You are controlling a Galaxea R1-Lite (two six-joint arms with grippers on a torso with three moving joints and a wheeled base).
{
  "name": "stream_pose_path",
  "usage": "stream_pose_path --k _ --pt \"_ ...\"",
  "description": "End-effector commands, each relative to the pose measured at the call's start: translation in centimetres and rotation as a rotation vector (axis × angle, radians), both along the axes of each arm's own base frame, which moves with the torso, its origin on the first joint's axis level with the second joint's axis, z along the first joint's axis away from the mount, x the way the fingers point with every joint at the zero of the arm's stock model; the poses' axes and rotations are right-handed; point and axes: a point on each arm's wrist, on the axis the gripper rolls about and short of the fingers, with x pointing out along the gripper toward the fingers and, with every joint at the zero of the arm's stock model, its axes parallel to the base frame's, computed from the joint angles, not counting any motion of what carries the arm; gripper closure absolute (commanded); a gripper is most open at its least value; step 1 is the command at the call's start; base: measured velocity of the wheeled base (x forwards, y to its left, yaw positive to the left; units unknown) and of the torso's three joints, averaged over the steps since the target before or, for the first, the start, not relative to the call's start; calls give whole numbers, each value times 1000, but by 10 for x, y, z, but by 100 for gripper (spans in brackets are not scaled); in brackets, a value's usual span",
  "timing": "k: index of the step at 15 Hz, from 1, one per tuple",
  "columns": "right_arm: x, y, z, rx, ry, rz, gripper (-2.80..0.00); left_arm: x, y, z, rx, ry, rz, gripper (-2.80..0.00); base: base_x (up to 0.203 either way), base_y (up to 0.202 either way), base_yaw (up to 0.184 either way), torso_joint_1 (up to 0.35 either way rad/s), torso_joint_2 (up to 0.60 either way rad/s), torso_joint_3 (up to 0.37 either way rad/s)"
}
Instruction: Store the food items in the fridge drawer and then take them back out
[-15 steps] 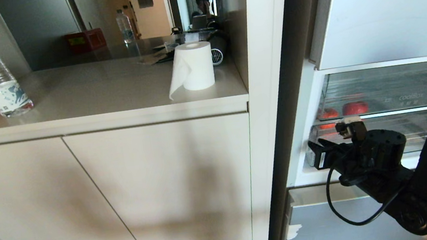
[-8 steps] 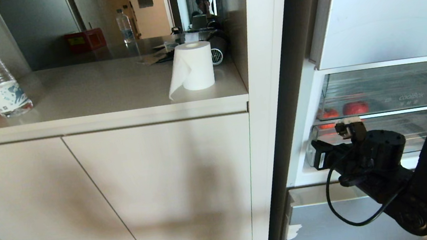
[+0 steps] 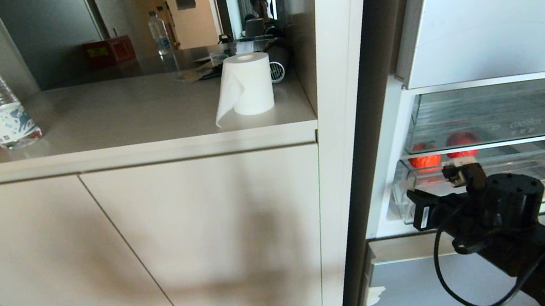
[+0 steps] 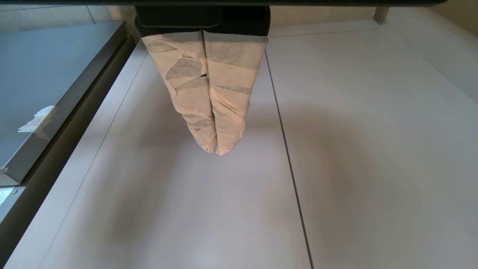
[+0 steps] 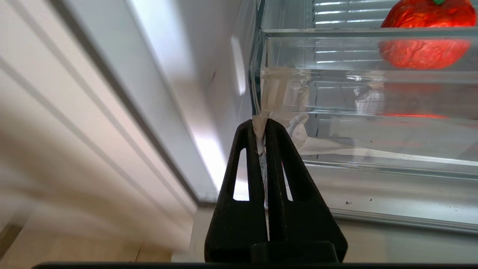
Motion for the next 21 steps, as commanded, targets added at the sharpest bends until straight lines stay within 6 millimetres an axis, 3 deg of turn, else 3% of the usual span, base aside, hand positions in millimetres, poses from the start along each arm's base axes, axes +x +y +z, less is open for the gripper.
stream_pose_path --k 1,4,5,9,16,19,21 --pt "-17 -5 9 4 -6 -1 0 0 0 0 0 1 0 0 0 0 0 0 0 0" --pt "-40 -11 11 8 25 -2 0 0 0 0 0 1 0 0 0 0 0 0 0 0" --pt "-48 -14 12 7 33 -1 -280 0 0 0 0 1 0 0 0 0 0 0 0 0" --pt "-86 -24 17 4 60 20 -280 0 0 0 2 1 0 0 0 0 0 0 0 0" --pt "-145 -43 68 41 -56 1 -280 0 0 0 0 1 0 0 0 0 0 0 0 0" --pt "-146 -51 100 4 85 -56 -280 0 0 0 0 1 0 0 0 0 0 0 0 0" --pt "-134 -55 129 -14 109 -97 -280 0 0 0 0 1 0 0 0 0 0 0 0 0"
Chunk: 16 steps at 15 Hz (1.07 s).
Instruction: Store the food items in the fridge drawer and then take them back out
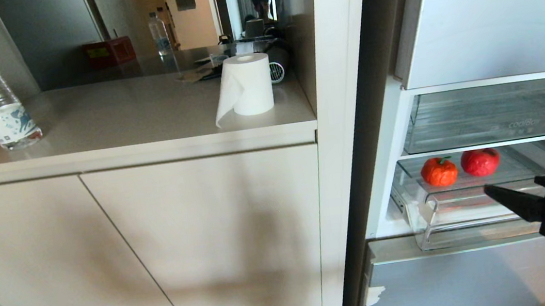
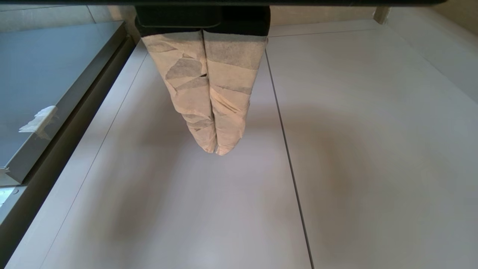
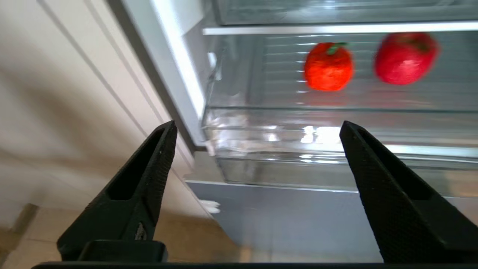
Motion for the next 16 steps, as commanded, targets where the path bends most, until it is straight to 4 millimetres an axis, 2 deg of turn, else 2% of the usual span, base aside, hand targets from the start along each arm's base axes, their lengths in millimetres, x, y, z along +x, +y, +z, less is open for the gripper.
stream_pose_path --k 1,5,7,11,16 --pt "7 -5 14 -27 77 -34 -280 0 0 0 0 1 0 0 0 0 0 0 0 0" --pt "82 -8 3 -85 225 -80 -280 0 0 0 0 1 0 0 0 0 0 0 0 0" --pt "108 -8 1 -94 243 -87 -280 0 0 0 0 1 0 0 0 0 0 0 0 0" --pt "138 -13 -4 -121 262 -101 -280 0 0 0 0 1 1 0 0 0 0 0 0 0" --pt "162 -16 -22 -134 321 -108 -280 0 0 0 0 1 0 0 0 0 0 0 0 0"
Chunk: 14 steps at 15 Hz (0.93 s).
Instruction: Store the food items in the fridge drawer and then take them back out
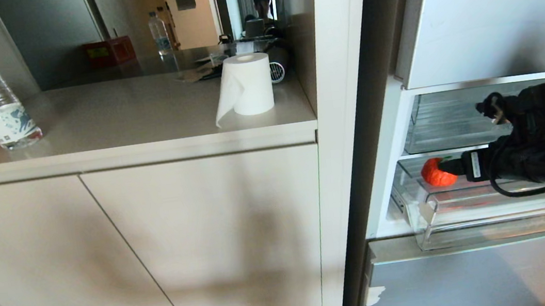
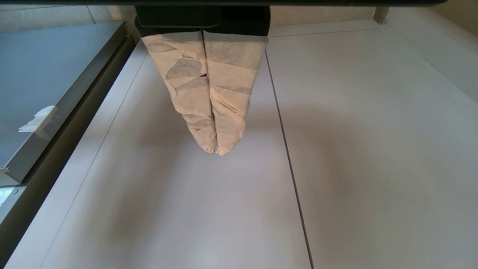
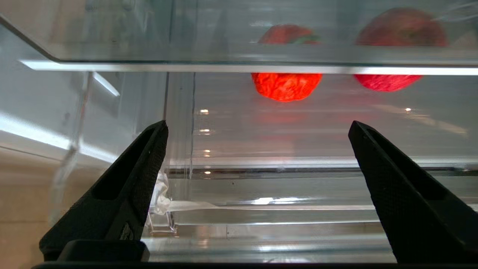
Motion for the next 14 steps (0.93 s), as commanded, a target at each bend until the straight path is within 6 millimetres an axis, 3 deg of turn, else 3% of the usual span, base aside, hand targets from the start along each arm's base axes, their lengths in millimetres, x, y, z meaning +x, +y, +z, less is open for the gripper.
stream_pose_path --k 1,5,11,14 --pt "11 0 -13 -5 50 -4 -280 0 0 0 0 1 0 0 0 0 0 0 0 0" --pt "-8 -3 -3 -7 206 -9 -280 0 0 0 0 1 0 0 0 0 0 0 0 0" --pt "-80 -17 40 19 249 -48 -280 0 0 0 0 1 0 0 0 0 0 0 0 0" --pt "-62 -18 24 28 322 -50 -280 0 0 0 0 1 0 0 0 0 0 0 0 0"
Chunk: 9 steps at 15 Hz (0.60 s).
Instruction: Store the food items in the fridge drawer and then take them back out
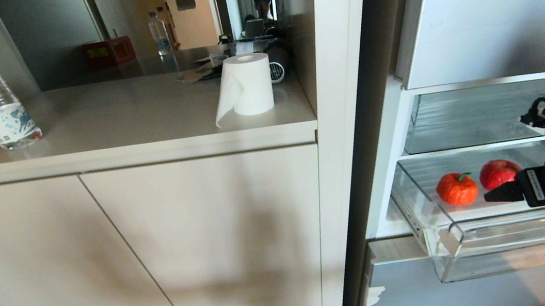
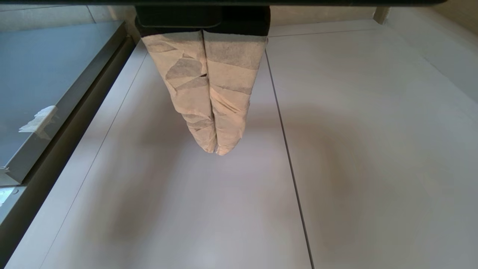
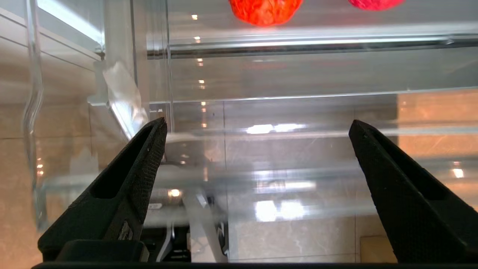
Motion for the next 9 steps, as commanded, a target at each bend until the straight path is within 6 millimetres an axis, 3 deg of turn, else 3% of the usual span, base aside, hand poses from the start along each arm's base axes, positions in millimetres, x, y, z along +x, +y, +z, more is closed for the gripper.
stream_pose_path --k 1,7,9 --pt "9 -1 -11 3 43 -3 -280 0 0 0 0 1 0 0 0 0 0 0 0 0" --pt "-2 0 -28 17 113 7 -280 0 0 0 0 1 2 0 0 0 0 0 0 0" --pt "-20 -5 -22 15 81 -11 -280 0 0 0 0 1 0 0 0 0 0 0 0 0"
